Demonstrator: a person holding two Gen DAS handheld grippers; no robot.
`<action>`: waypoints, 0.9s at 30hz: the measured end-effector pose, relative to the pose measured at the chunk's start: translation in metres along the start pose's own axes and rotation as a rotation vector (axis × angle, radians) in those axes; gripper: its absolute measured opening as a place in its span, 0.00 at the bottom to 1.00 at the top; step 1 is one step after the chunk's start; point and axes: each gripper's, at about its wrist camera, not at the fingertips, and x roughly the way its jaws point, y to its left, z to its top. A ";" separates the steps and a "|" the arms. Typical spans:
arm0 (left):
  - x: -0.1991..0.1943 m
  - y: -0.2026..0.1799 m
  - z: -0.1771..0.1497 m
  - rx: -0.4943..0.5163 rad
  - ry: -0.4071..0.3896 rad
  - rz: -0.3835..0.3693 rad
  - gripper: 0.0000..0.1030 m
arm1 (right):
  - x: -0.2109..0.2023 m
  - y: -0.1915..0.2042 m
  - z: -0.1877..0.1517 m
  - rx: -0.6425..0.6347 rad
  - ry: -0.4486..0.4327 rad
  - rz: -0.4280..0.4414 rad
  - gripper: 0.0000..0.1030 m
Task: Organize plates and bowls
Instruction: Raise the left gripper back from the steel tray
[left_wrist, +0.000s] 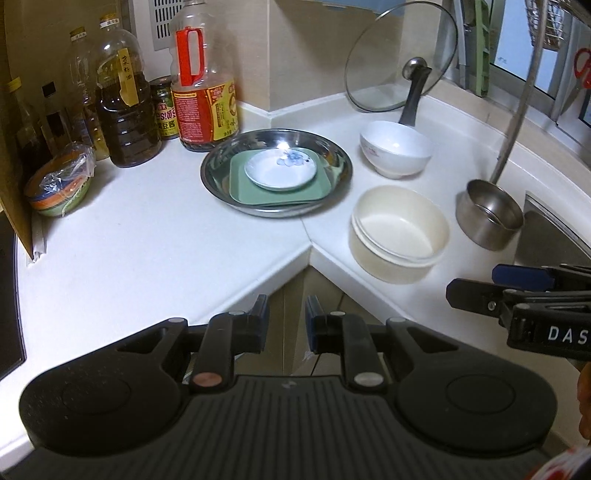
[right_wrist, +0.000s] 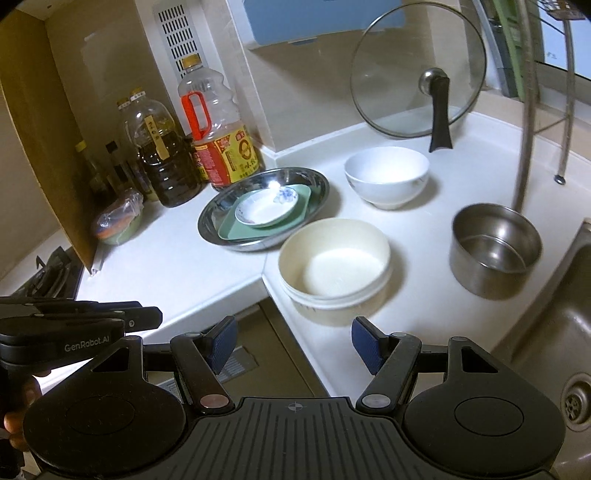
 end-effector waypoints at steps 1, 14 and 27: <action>-0.002 -0.003 -0.002 0.002 -0.001 -0.001 0.18 | -0.003 -0.002 -0.002 0.002 -0.001 -0.002 0.66; -0.024 -0.047 -0.015 0.043 -0.033 -0.017 0.18 | -0.041 -0.032 -0.023 0.047 -0.045 -0.046 0.66; -0.032 -0.085 -0.026 0.066 -0.048 -0.034 0.18 | -0.070 -0.065 -0.038 0.082 -0.059 -0.088 0.66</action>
